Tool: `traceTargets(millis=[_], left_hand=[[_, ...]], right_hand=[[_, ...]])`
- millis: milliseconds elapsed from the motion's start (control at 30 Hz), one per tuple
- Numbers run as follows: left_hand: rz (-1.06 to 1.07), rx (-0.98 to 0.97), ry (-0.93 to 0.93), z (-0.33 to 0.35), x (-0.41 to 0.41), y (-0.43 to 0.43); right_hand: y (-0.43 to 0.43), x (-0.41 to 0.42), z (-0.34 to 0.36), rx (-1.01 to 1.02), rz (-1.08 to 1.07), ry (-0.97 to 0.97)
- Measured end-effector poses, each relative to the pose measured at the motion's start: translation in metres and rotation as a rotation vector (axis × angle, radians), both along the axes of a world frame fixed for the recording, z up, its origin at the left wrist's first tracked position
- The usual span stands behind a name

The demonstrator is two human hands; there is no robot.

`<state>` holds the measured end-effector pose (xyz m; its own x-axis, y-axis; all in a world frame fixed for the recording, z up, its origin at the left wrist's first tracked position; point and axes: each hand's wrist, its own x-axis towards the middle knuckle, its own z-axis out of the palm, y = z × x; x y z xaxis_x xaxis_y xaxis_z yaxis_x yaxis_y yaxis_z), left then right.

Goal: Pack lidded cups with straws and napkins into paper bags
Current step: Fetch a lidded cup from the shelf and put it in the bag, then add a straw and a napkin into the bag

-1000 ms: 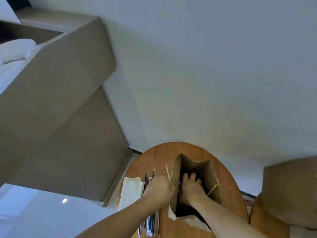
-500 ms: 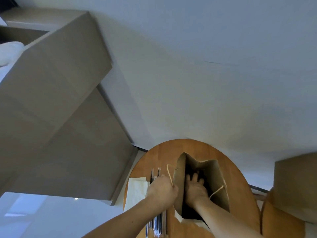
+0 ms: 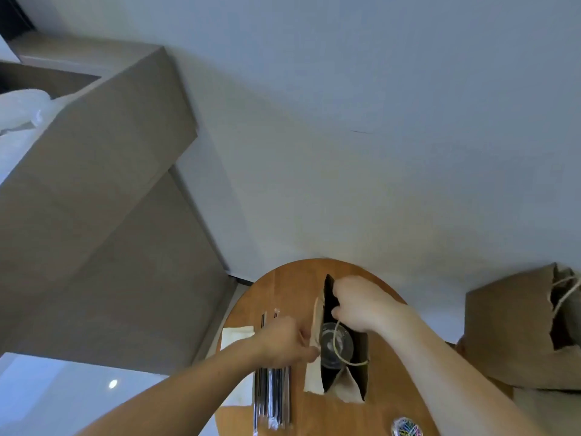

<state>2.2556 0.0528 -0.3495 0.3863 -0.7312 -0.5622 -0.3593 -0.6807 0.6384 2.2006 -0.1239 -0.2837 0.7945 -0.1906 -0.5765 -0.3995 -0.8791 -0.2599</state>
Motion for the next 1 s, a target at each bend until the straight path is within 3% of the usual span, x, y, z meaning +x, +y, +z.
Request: traceTargets(millis=[133,233,333,567,800,1000], left_hand=[[-0.177,0.134,-0.04,0.004,0.028,0.018],[0.002,0.12,-0.149,0.0,0.056,0.043],[0.135,0.202,-0.191,-0.017,0.08,0.075],[0.333,0.27,-0.111,-0.089,0.097,0.134],[0.433,0.26,-0.003,-0.141,0.096,0.147],[0.427,0.327,-0.006,-0.153,0.093,0.152]], right_hand=[[0.019,0.021,0.029,0.004,-0.055,-0.361],[0.065,0.039,0.02,0.181,-0.126,-0.496],[0.112,0.058,-0.019,0.303,-0.138,-0.33],[0.162,0.054,-0.166,0.333,-0.332,0.072],[0.183,0.04,-0.247,0.247,-0.444,0.179],[0.198,0.036,-0.27,0.182,-0.48,0.201]])
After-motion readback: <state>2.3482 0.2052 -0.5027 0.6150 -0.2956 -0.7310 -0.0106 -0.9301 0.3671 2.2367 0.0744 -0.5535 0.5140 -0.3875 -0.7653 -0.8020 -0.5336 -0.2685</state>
